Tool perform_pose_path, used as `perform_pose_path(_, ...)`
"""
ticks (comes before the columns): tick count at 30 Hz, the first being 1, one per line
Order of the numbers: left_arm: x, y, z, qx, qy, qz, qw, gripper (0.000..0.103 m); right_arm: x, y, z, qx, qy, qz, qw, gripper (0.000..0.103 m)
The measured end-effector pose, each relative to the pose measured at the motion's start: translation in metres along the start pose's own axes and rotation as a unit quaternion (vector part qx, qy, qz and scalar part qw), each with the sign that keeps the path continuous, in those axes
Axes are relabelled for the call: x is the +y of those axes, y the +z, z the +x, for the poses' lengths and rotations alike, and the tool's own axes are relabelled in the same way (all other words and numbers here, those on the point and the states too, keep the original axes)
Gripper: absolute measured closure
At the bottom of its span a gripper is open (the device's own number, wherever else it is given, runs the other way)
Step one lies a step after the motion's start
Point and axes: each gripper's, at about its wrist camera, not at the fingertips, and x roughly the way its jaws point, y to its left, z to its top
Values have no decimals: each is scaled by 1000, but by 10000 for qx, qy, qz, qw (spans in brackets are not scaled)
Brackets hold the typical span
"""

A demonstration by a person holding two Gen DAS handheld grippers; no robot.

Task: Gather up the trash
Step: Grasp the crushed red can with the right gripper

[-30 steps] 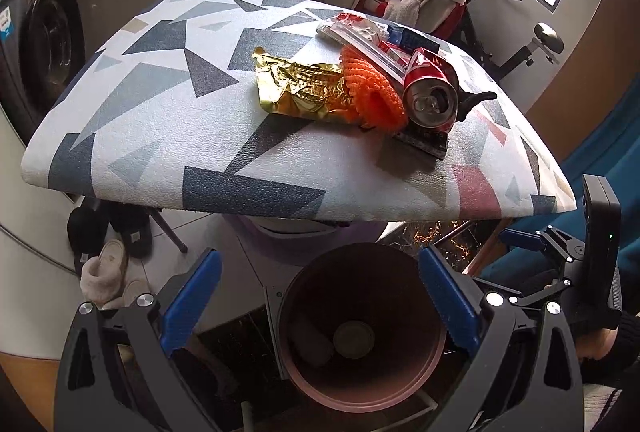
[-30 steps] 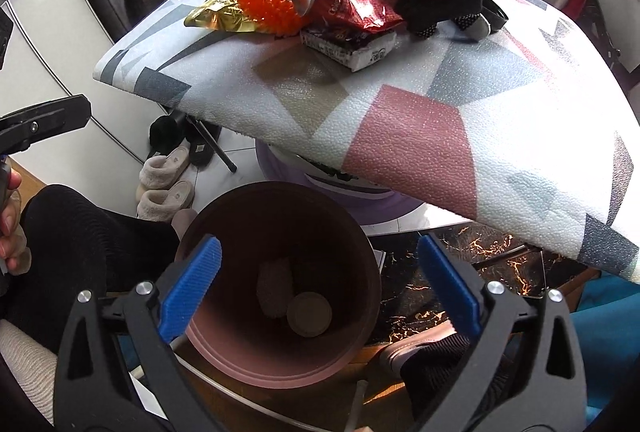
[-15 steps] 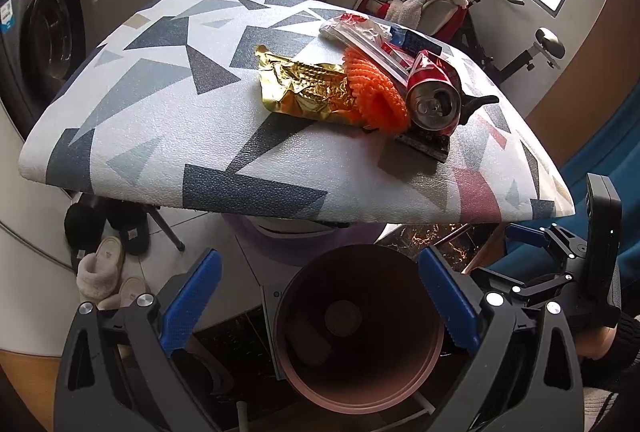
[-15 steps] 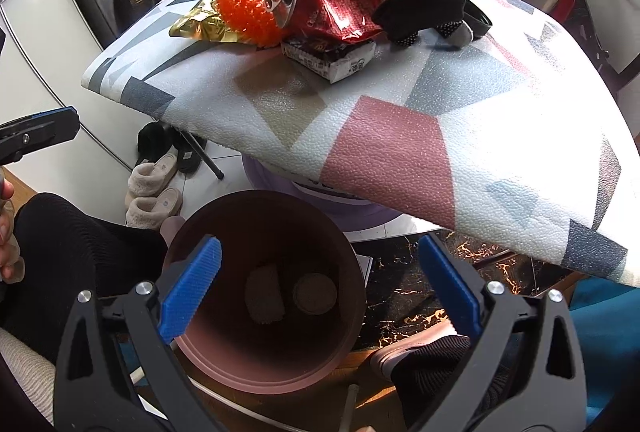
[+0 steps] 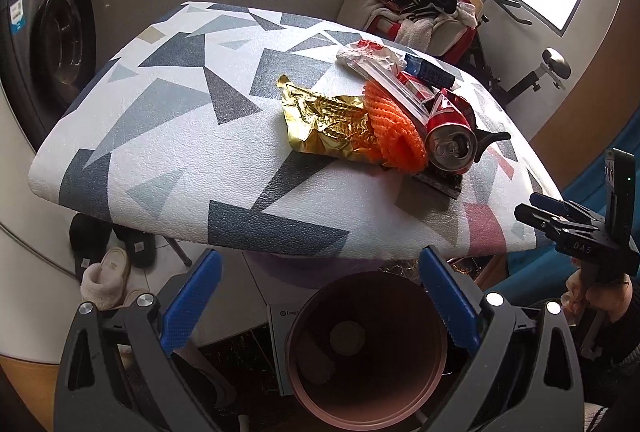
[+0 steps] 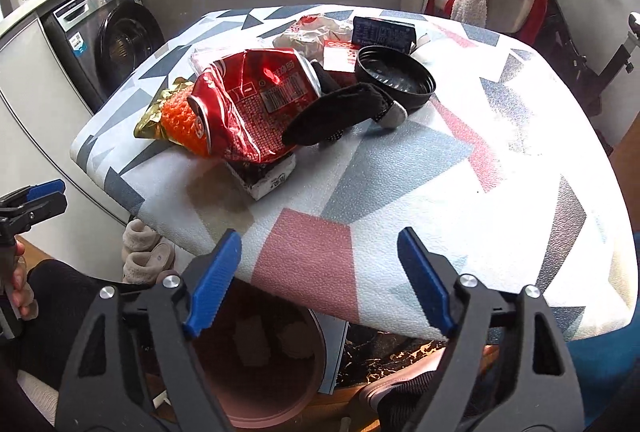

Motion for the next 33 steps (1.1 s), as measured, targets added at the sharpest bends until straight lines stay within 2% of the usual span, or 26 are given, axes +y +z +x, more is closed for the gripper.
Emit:
perform_pose_path(5,3,5,1,-27,-8,-32,10000,7,-3,28,-6,-217,32,46,9997,26)
perform_pose_path(12,7,7,3,-37,-32,-95,9999,7,34,49,-1,-319,325,-491,9978,27)
perform_pose_path(18,9,7,4,-26,-51,-140,9999,7,75,58,19,-323,416,-1144,9920,42)
perform_pose_path(23,11,6,3,-35,-52,-197,9998,7,90,63,38,-209,179,-1444,9891,53)
perform_pose_path(25,13,6,3,-30,-56,-222,9997,7,89,65,44,-170,139,-1450,9892,57)
perform_pose_path(28,14,5,5,-10,-68,-251,9997,7,82,67,49,-126,289,-1203,9922,57)
perform_pose_path(33,14,5,8,18,-90,-261,9996,7,81,67,58,-51,262,-1100,9936,57)
